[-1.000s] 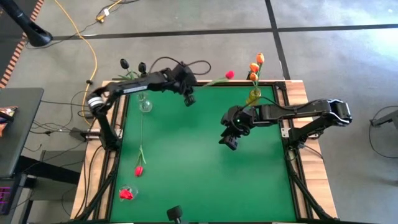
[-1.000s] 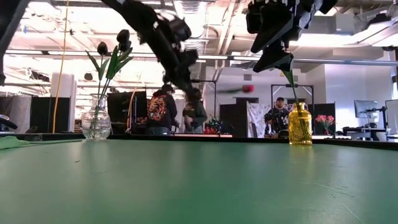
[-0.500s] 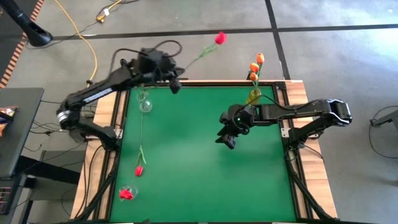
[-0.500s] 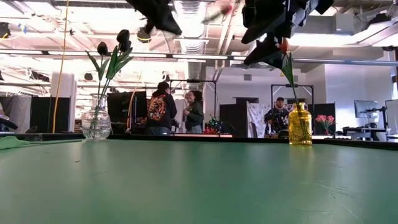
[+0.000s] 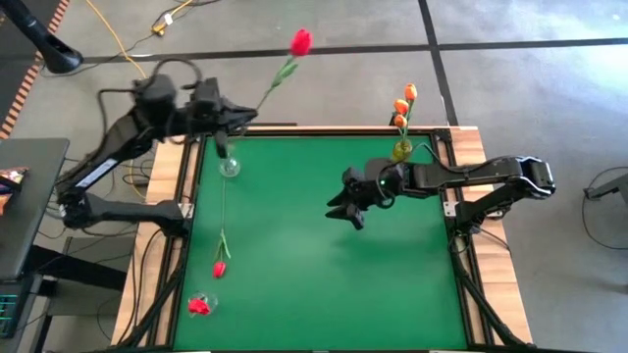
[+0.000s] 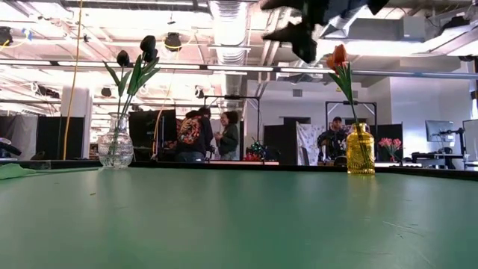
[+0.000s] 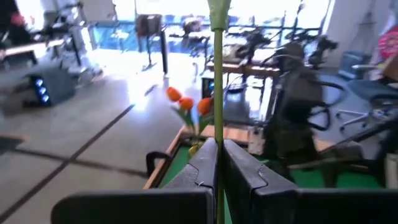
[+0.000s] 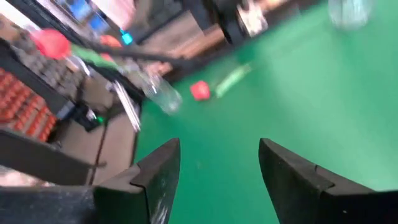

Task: Sort flowers into vase by color
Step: Put the top red flower into the bottom left transparent vase

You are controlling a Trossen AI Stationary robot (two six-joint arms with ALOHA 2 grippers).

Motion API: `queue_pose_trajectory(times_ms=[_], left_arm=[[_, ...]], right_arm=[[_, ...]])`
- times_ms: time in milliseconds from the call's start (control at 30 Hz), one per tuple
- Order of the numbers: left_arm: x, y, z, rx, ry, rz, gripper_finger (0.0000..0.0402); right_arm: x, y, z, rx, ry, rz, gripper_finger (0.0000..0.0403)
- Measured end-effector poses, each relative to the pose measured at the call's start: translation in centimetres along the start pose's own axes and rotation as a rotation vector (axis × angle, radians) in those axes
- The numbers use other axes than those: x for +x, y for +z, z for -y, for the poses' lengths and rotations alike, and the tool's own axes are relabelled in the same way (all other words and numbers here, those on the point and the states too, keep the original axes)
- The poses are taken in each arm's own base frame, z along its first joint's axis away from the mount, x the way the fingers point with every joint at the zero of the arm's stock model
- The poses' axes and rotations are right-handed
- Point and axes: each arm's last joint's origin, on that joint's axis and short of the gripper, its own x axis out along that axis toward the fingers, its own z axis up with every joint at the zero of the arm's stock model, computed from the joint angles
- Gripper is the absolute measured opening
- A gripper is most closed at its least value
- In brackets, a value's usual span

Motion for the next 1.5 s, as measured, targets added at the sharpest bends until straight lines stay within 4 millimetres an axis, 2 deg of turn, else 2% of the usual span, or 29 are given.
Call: queue_pose_trajectory(times_ms=[100,233,400,667,833,967,1067,1167,1367,1500], left_arm=[[-2.1,0.1,0.7,0.023,-0.036,0.042,0.0],[-4.6,-1.1,1.7,0.014,-0.091,0.138,0.0],[-7.3,-4.5,2.8,-0.017,-0.174,0.243,0.0],[-10.6,-9.9,4.6,0.001,-0.469,0.444,0.0],[-11.3,-13.3,5.1,-0.044,-0.576,0.461,0.0],[-10.9,-15.8,5.1,-0.127,-0.595,0.426,0.0],[-10.6,-17.0,5.0,-0.229,-0.628,0.392,0.0],[-10.3,-17.6,5.3,-0.309,-0.713,0.354,0.0],[-10.8,-17.1,6.0,-0.226,-0.809,0.474,0.0],[-10.6,-17.0,6.5,-0.258,-0.839,0.495,0.0]], right_arm=[[-0.1,1.1,-0.2,-0.021,0.011,0.117,0.0244],[-0.4,2.4,-0.3,-0.036,0.013,0.262,0.0244],[-0.9,3.6,-0.2,-0.049,0.044,0.363,0.0244],[-1.7,5.1,-0.2,-0.078,0.108,0.496,0.0244],[-1.9,5.5,-0.6,-0.082,0.147,0.549,0.0244],[-2.4,6.2,-1.9,-0.116,0.218,0.629,0.0244],[-2.7,6.8,-3.1,-0.167,0.215,0.626,0.0244],[-2.8,7.3,-3.8,-0.189,0.181,0.618,0.0244],[-3.0,7.6,-4.0,-0.182,0.15,0.628,0.0244],[-3.0,7.6,-3.9,-0.17,0.119,0.641,0.0244]])
